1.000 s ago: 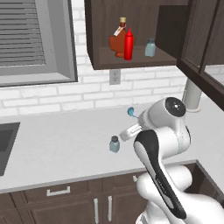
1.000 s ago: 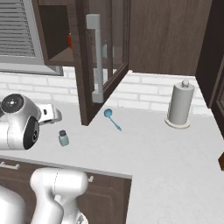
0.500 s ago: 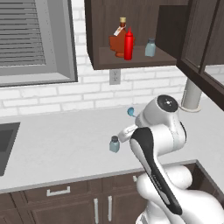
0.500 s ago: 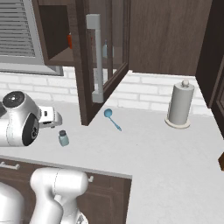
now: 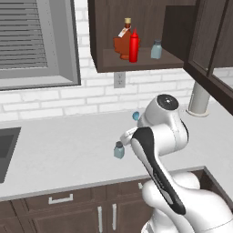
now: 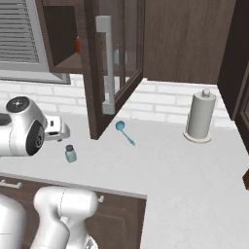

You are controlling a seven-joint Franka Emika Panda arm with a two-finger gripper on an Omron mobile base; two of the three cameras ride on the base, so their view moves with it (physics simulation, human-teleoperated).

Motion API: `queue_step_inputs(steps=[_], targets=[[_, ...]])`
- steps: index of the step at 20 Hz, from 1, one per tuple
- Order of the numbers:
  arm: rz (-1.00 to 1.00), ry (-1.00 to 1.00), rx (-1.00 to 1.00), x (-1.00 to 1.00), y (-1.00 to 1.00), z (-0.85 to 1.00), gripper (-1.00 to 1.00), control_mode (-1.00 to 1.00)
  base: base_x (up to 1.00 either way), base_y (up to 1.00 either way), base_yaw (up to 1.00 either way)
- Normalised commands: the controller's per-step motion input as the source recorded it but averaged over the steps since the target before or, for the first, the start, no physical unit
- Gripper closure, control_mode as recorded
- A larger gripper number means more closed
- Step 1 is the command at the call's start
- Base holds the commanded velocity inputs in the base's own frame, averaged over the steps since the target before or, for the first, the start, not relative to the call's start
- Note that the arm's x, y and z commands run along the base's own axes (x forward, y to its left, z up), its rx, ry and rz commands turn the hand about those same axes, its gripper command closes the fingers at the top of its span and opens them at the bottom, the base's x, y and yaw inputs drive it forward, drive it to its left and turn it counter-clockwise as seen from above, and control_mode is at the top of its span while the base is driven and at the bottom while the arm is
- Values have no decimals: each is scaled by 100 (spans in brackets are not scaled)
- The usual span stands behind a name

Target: Put the shaker and condiment bottle from the counter next to their counterparts in the cabinet.

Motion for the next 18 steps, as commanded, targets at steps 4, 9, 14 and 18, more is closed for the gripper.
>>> queue_step_inputs(steps=[4,9,14,18], targets=[[0,-2,-1,26,4,-9,-100,-100,0,0,0],[0,-3,0,21,1,-5,-100,-100,0,0,0],[0,0,0,12,0,-7,-100,-100,0,0,0],[0,-4,0,2,2,-14,-100,-100,0,0,0]])
